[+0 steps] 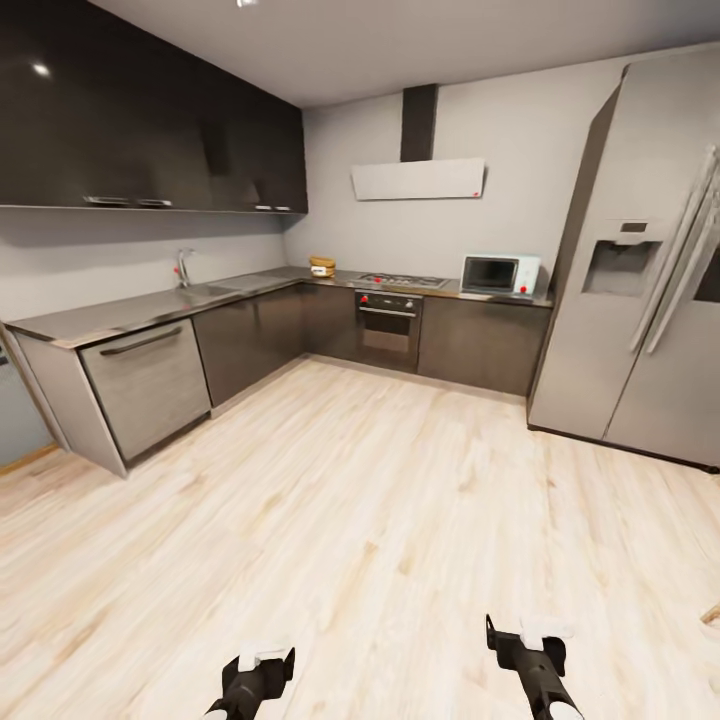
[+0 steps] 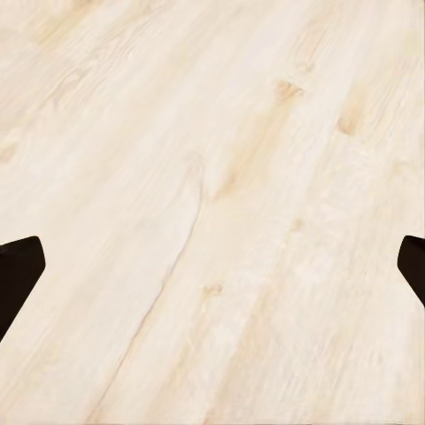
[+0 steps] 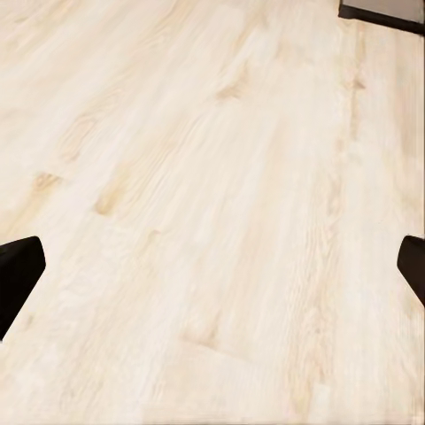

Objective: In the kitchen, take the popcorn bag from the countertop, put it into the microwave, and heat it until the popcorn is cooked so the cooked popcorn ends up inside the bag.

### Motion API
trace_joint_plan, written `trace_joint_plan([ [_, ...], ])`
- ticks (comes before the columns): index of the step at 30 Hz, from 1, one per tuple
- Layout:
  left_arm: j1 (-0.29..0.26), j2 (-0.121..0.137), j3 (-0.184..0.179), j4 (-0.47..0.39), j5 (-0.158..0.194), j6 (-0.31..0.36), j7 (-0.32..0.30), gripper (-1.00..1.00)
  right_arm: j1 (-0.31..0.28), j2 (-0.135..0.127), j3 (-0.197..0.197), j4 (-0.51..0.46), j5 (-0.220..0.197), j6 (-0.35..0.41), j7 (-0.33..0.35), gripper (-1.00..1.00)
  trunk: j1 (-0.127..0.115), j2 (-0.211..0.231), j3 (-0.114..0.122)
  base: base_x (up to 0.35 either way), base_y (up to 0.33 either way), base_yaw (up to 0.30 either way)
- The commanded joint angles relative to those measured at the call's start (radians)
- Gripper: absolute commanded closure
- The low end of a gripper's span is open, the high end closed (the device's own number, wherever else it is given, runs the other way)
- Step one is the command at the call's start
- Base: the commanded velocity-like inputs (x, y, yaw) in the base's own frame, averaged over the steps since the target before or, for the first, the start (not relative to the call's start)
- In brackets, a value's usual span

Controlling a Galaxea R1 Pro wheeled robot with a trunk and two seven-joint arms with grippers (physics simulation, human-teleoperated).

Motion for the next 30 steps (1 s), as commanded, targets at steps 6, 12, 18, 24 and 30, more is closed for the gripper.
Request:
trace_joint_plan([
  [6,-0.002,0.000,0.007,0.000,0.002,-0.003,-0.001,-1.00,-0.001,0.000,0.001,0.001,-0.001,-0.003,-0.003,-1.00,0.000,-0.001,-0.001,0.085,0.300,-0.295],
  [12,0.000,0.000,0.004,0.000,0.001,-0.003,-0.004,-1.00,-0.001,0.000,0.001,0.000,-0.001,-0.003,-0.003,-1.00,0.000,-0.001,-0.001,0.045,0.144,-0.295],
  [18,0.000,-0.001,0.004,0.000,0.001,-0.003,-0.004,-1.00,-0.001,0.000,0.000,0.001,-0.001,-0.003,-0.003,-1.00,0.000,-0.001,-0.001,0.001,0.003,-0.295],
  [24,0.000,-0.001,0.004,0.000,0.000,-0.003,-0.009,-1.00,-0.001,0.000,0.002,0.000,-0.001,-0.003,-0.003,-1.00,0.000,-0.001,-0.001,0.000,0.000,-0.295],
  [30,0.000,0.000,0.003,-0.001,0.000,-0.003,-0.010,-1.00,0.009,0.001,0.001,0.003,-0.004,-0.004,-0.002,-1.00,0.000,-0.001,-0.001,0.043,0.000,-0.113],
])
